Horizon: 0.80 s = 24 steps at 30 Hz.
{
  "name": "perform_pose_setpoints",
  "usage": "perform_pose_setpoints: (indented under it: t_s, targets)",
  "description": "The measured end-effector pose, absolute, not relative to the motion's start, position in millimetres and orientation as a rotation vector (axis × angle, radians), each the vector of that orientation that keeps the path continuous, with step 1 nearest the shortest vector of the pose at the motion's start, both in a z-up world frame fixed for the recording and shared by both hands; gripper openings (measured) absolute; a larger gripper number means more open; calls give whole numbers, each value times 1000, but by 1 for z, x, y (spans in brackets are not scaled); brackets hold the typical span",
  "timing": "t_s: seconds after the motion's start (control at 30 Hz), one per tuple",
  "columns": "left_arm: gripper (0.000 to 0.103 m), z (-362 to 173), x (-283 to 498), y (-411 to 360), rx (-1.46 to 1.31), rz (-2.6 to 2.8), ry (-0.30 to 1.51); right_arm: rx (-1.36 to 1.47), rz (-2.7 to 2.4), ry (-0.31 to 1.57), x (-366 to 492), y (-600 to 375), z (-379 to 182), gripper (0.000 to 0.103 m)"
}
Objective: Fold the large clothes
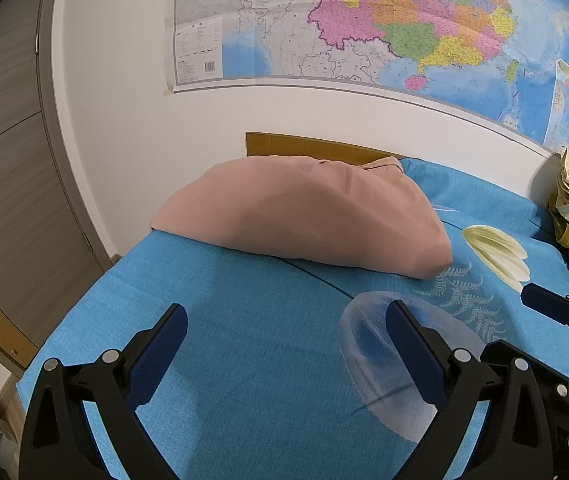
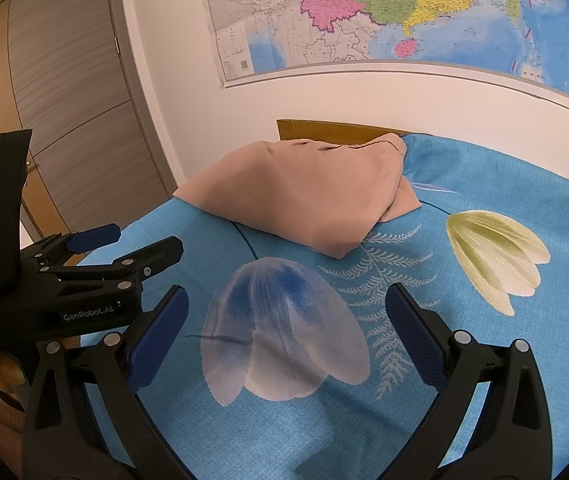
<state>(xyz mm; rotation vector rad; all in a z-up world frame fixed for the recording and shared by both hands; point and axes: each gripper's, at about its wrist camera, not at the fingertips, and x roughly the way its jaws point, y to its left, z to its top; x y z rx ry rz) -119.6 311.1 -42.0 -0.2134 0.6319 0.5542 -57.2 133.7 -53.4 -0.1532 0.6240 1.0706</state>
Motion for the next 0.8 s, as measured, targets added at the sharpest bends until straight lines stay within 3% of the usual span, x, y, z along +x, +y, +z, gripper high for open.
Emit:
perform_pose_setpoints:
  t_s: [0.8]
  targets:
    - [96, -44, -119, 311, -214, 557, 639, -151, 1066, 627, -58, 135, -54, 97]
